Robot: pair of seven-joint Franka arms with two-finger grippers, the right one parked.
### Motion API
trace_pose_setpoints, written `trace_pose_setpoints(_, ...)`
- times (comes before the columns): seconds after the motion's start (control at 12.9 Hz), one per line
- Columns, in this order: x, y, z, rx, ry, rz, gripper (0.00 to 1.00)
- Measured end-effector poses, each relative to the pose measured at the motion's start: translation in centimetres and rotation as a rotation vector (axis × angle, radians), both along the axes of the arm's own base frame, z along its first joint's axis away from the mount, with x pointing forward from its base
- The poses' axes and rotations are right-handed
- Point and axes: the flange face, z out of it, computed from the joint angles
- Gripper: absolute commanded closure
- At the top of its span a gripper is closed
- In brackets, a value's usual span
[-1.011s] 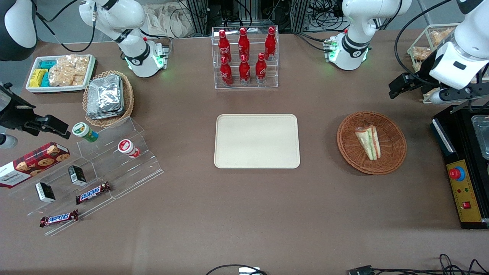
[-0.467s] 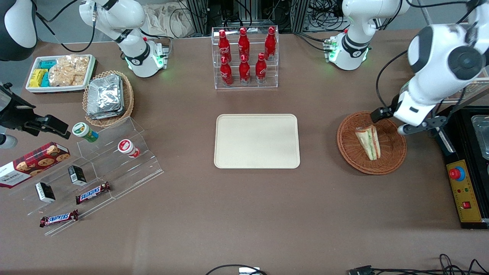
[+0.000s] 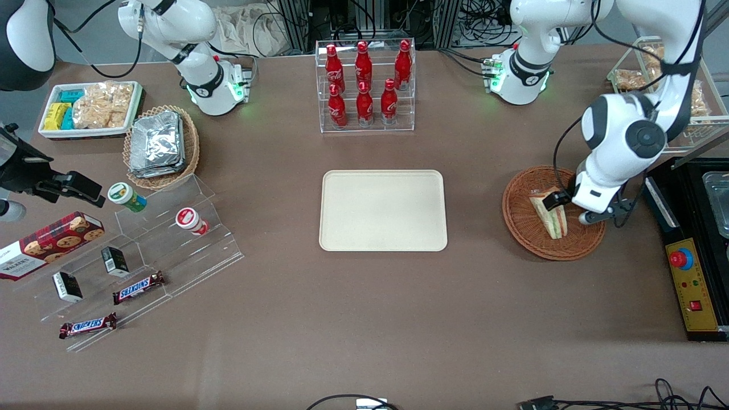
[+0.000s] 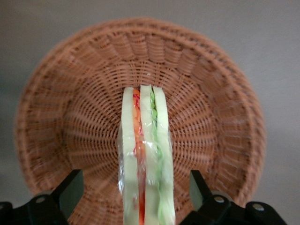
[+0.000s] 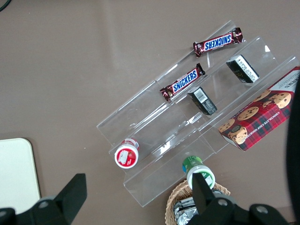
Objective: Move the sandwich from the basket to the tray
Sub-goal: 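Lower the left gripper and close it on the sandwich's wrapped edge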
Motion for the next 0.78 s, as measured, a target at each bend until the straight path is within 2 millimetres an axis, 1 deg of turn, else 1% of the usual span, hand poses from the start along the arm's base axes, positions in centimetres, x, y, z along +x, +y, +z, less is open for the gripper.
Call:
trace_pose_setpoints(0.08, 0.0, 0.0, -1.6, -0.002, 0.017, 0.001, 0.00)
trace_pose_setpoints(0.16, 0.0, 0.0, -2.5, -0.002, 0.028, 0.006, 0.00)
trace_pose_setpoints(0.31, 0.0, 0.0, -2.7, -0.001, 0.031, 0.017, 0.00)
trace_pose_setpoints(0.39, 0.0, 0.0, -2.7, -0.001, 0.030, 0.019, 0.03)
trace_pose_setpoints(0.47, 0.0, 0.0, -2.7, -0.001, 0.031, 0.019, 0.99)
trace_pose_setpoints(0.78, 0.2, -0.3, -3.1, 0.002, 0.017, 0.006, 1.00)
